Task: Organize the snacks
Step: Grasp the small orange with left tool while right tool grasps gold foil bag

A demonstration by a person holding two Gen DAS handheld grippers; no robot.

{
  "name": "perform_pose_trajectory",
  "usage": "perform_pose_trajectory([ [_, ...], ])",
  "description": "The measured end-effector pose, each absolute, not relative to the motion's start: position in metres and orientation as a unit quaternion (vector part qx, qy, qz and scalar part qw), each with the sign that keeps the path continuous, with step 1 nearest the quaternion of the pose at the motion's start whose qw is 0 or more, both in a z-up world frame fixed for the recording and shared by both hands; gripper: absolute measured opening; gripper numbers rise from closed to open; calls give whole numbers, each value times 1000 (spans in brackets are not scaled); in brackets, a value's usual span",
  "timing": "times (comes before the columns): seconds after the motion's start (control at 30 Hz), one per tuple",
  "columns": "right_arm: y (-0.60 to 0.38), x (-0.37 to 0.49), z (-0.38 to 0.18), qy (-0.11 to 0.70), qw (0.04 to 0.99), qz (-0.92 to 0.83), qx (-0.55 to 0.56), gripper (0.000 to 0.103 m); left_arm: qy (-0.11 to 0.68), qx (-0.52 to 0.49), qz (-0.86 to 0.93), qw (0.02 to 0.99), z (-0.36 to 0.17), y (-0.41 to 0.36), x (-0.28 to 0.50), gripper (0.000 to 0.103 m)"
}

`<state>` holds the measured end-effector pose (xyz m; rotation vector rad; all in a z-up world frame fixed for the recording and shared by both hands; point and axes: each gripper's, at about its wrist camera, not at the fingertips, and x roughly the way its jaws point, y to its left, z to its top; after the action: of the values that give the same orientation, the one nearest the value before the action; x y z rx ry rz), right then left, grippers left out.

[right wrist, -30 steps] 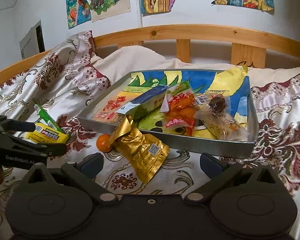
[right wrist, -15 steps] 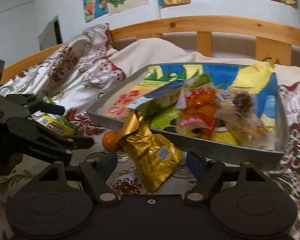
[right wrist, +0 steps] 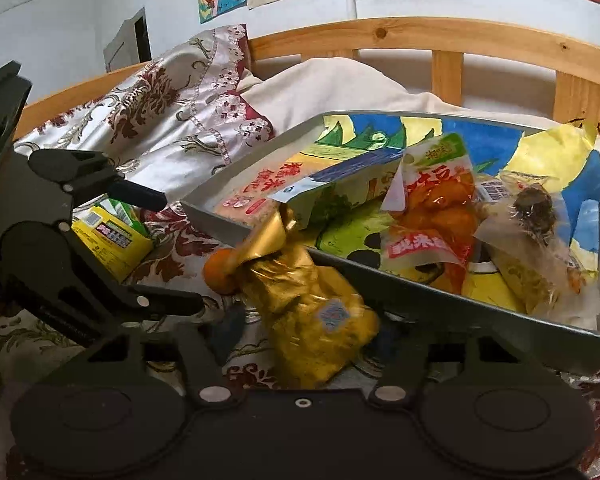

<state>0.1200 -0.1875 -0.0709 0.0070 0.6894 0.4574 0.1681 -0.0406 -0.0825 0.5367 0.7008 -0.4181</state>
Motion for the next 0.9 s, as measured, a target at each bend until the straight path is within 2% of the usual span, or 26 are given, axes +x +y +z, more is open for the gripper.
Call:
perform_pose_trajectory([
  [0.07,-187,118,-70,333,916,224,-1,50,334,261,-211,881,-84,-43,169,102],
  [0.17,-184,111,-67,322,919,228,-18,38,332,267,-230,875,-87,-45,168,99],
  [0.23,-182,107,-64,315,919,236,-25,19,329,277,-239,871,-89,-46,167,97],
  [0.3,-180,102,-62,308,920,241,-36,6,326,282,-245,869,-90,-47,167,94],
  [0.43,-173,94,-59,293,921,248,-71,1,327,275,-247,870,-90,-48,171,88],
  [0.6,-174,88,-54,272,924,249,-98,1,331,266,-251,870,-92,-47,173,79],
  [0.8,-173,85,-54,264,924,249,-117,0,345,240,-255,871,-94,-48,179,59],
  [0.9,-173,85,-55,264,925,248,-117,0,353,230,-259,869,-94,-49,181,44],
])
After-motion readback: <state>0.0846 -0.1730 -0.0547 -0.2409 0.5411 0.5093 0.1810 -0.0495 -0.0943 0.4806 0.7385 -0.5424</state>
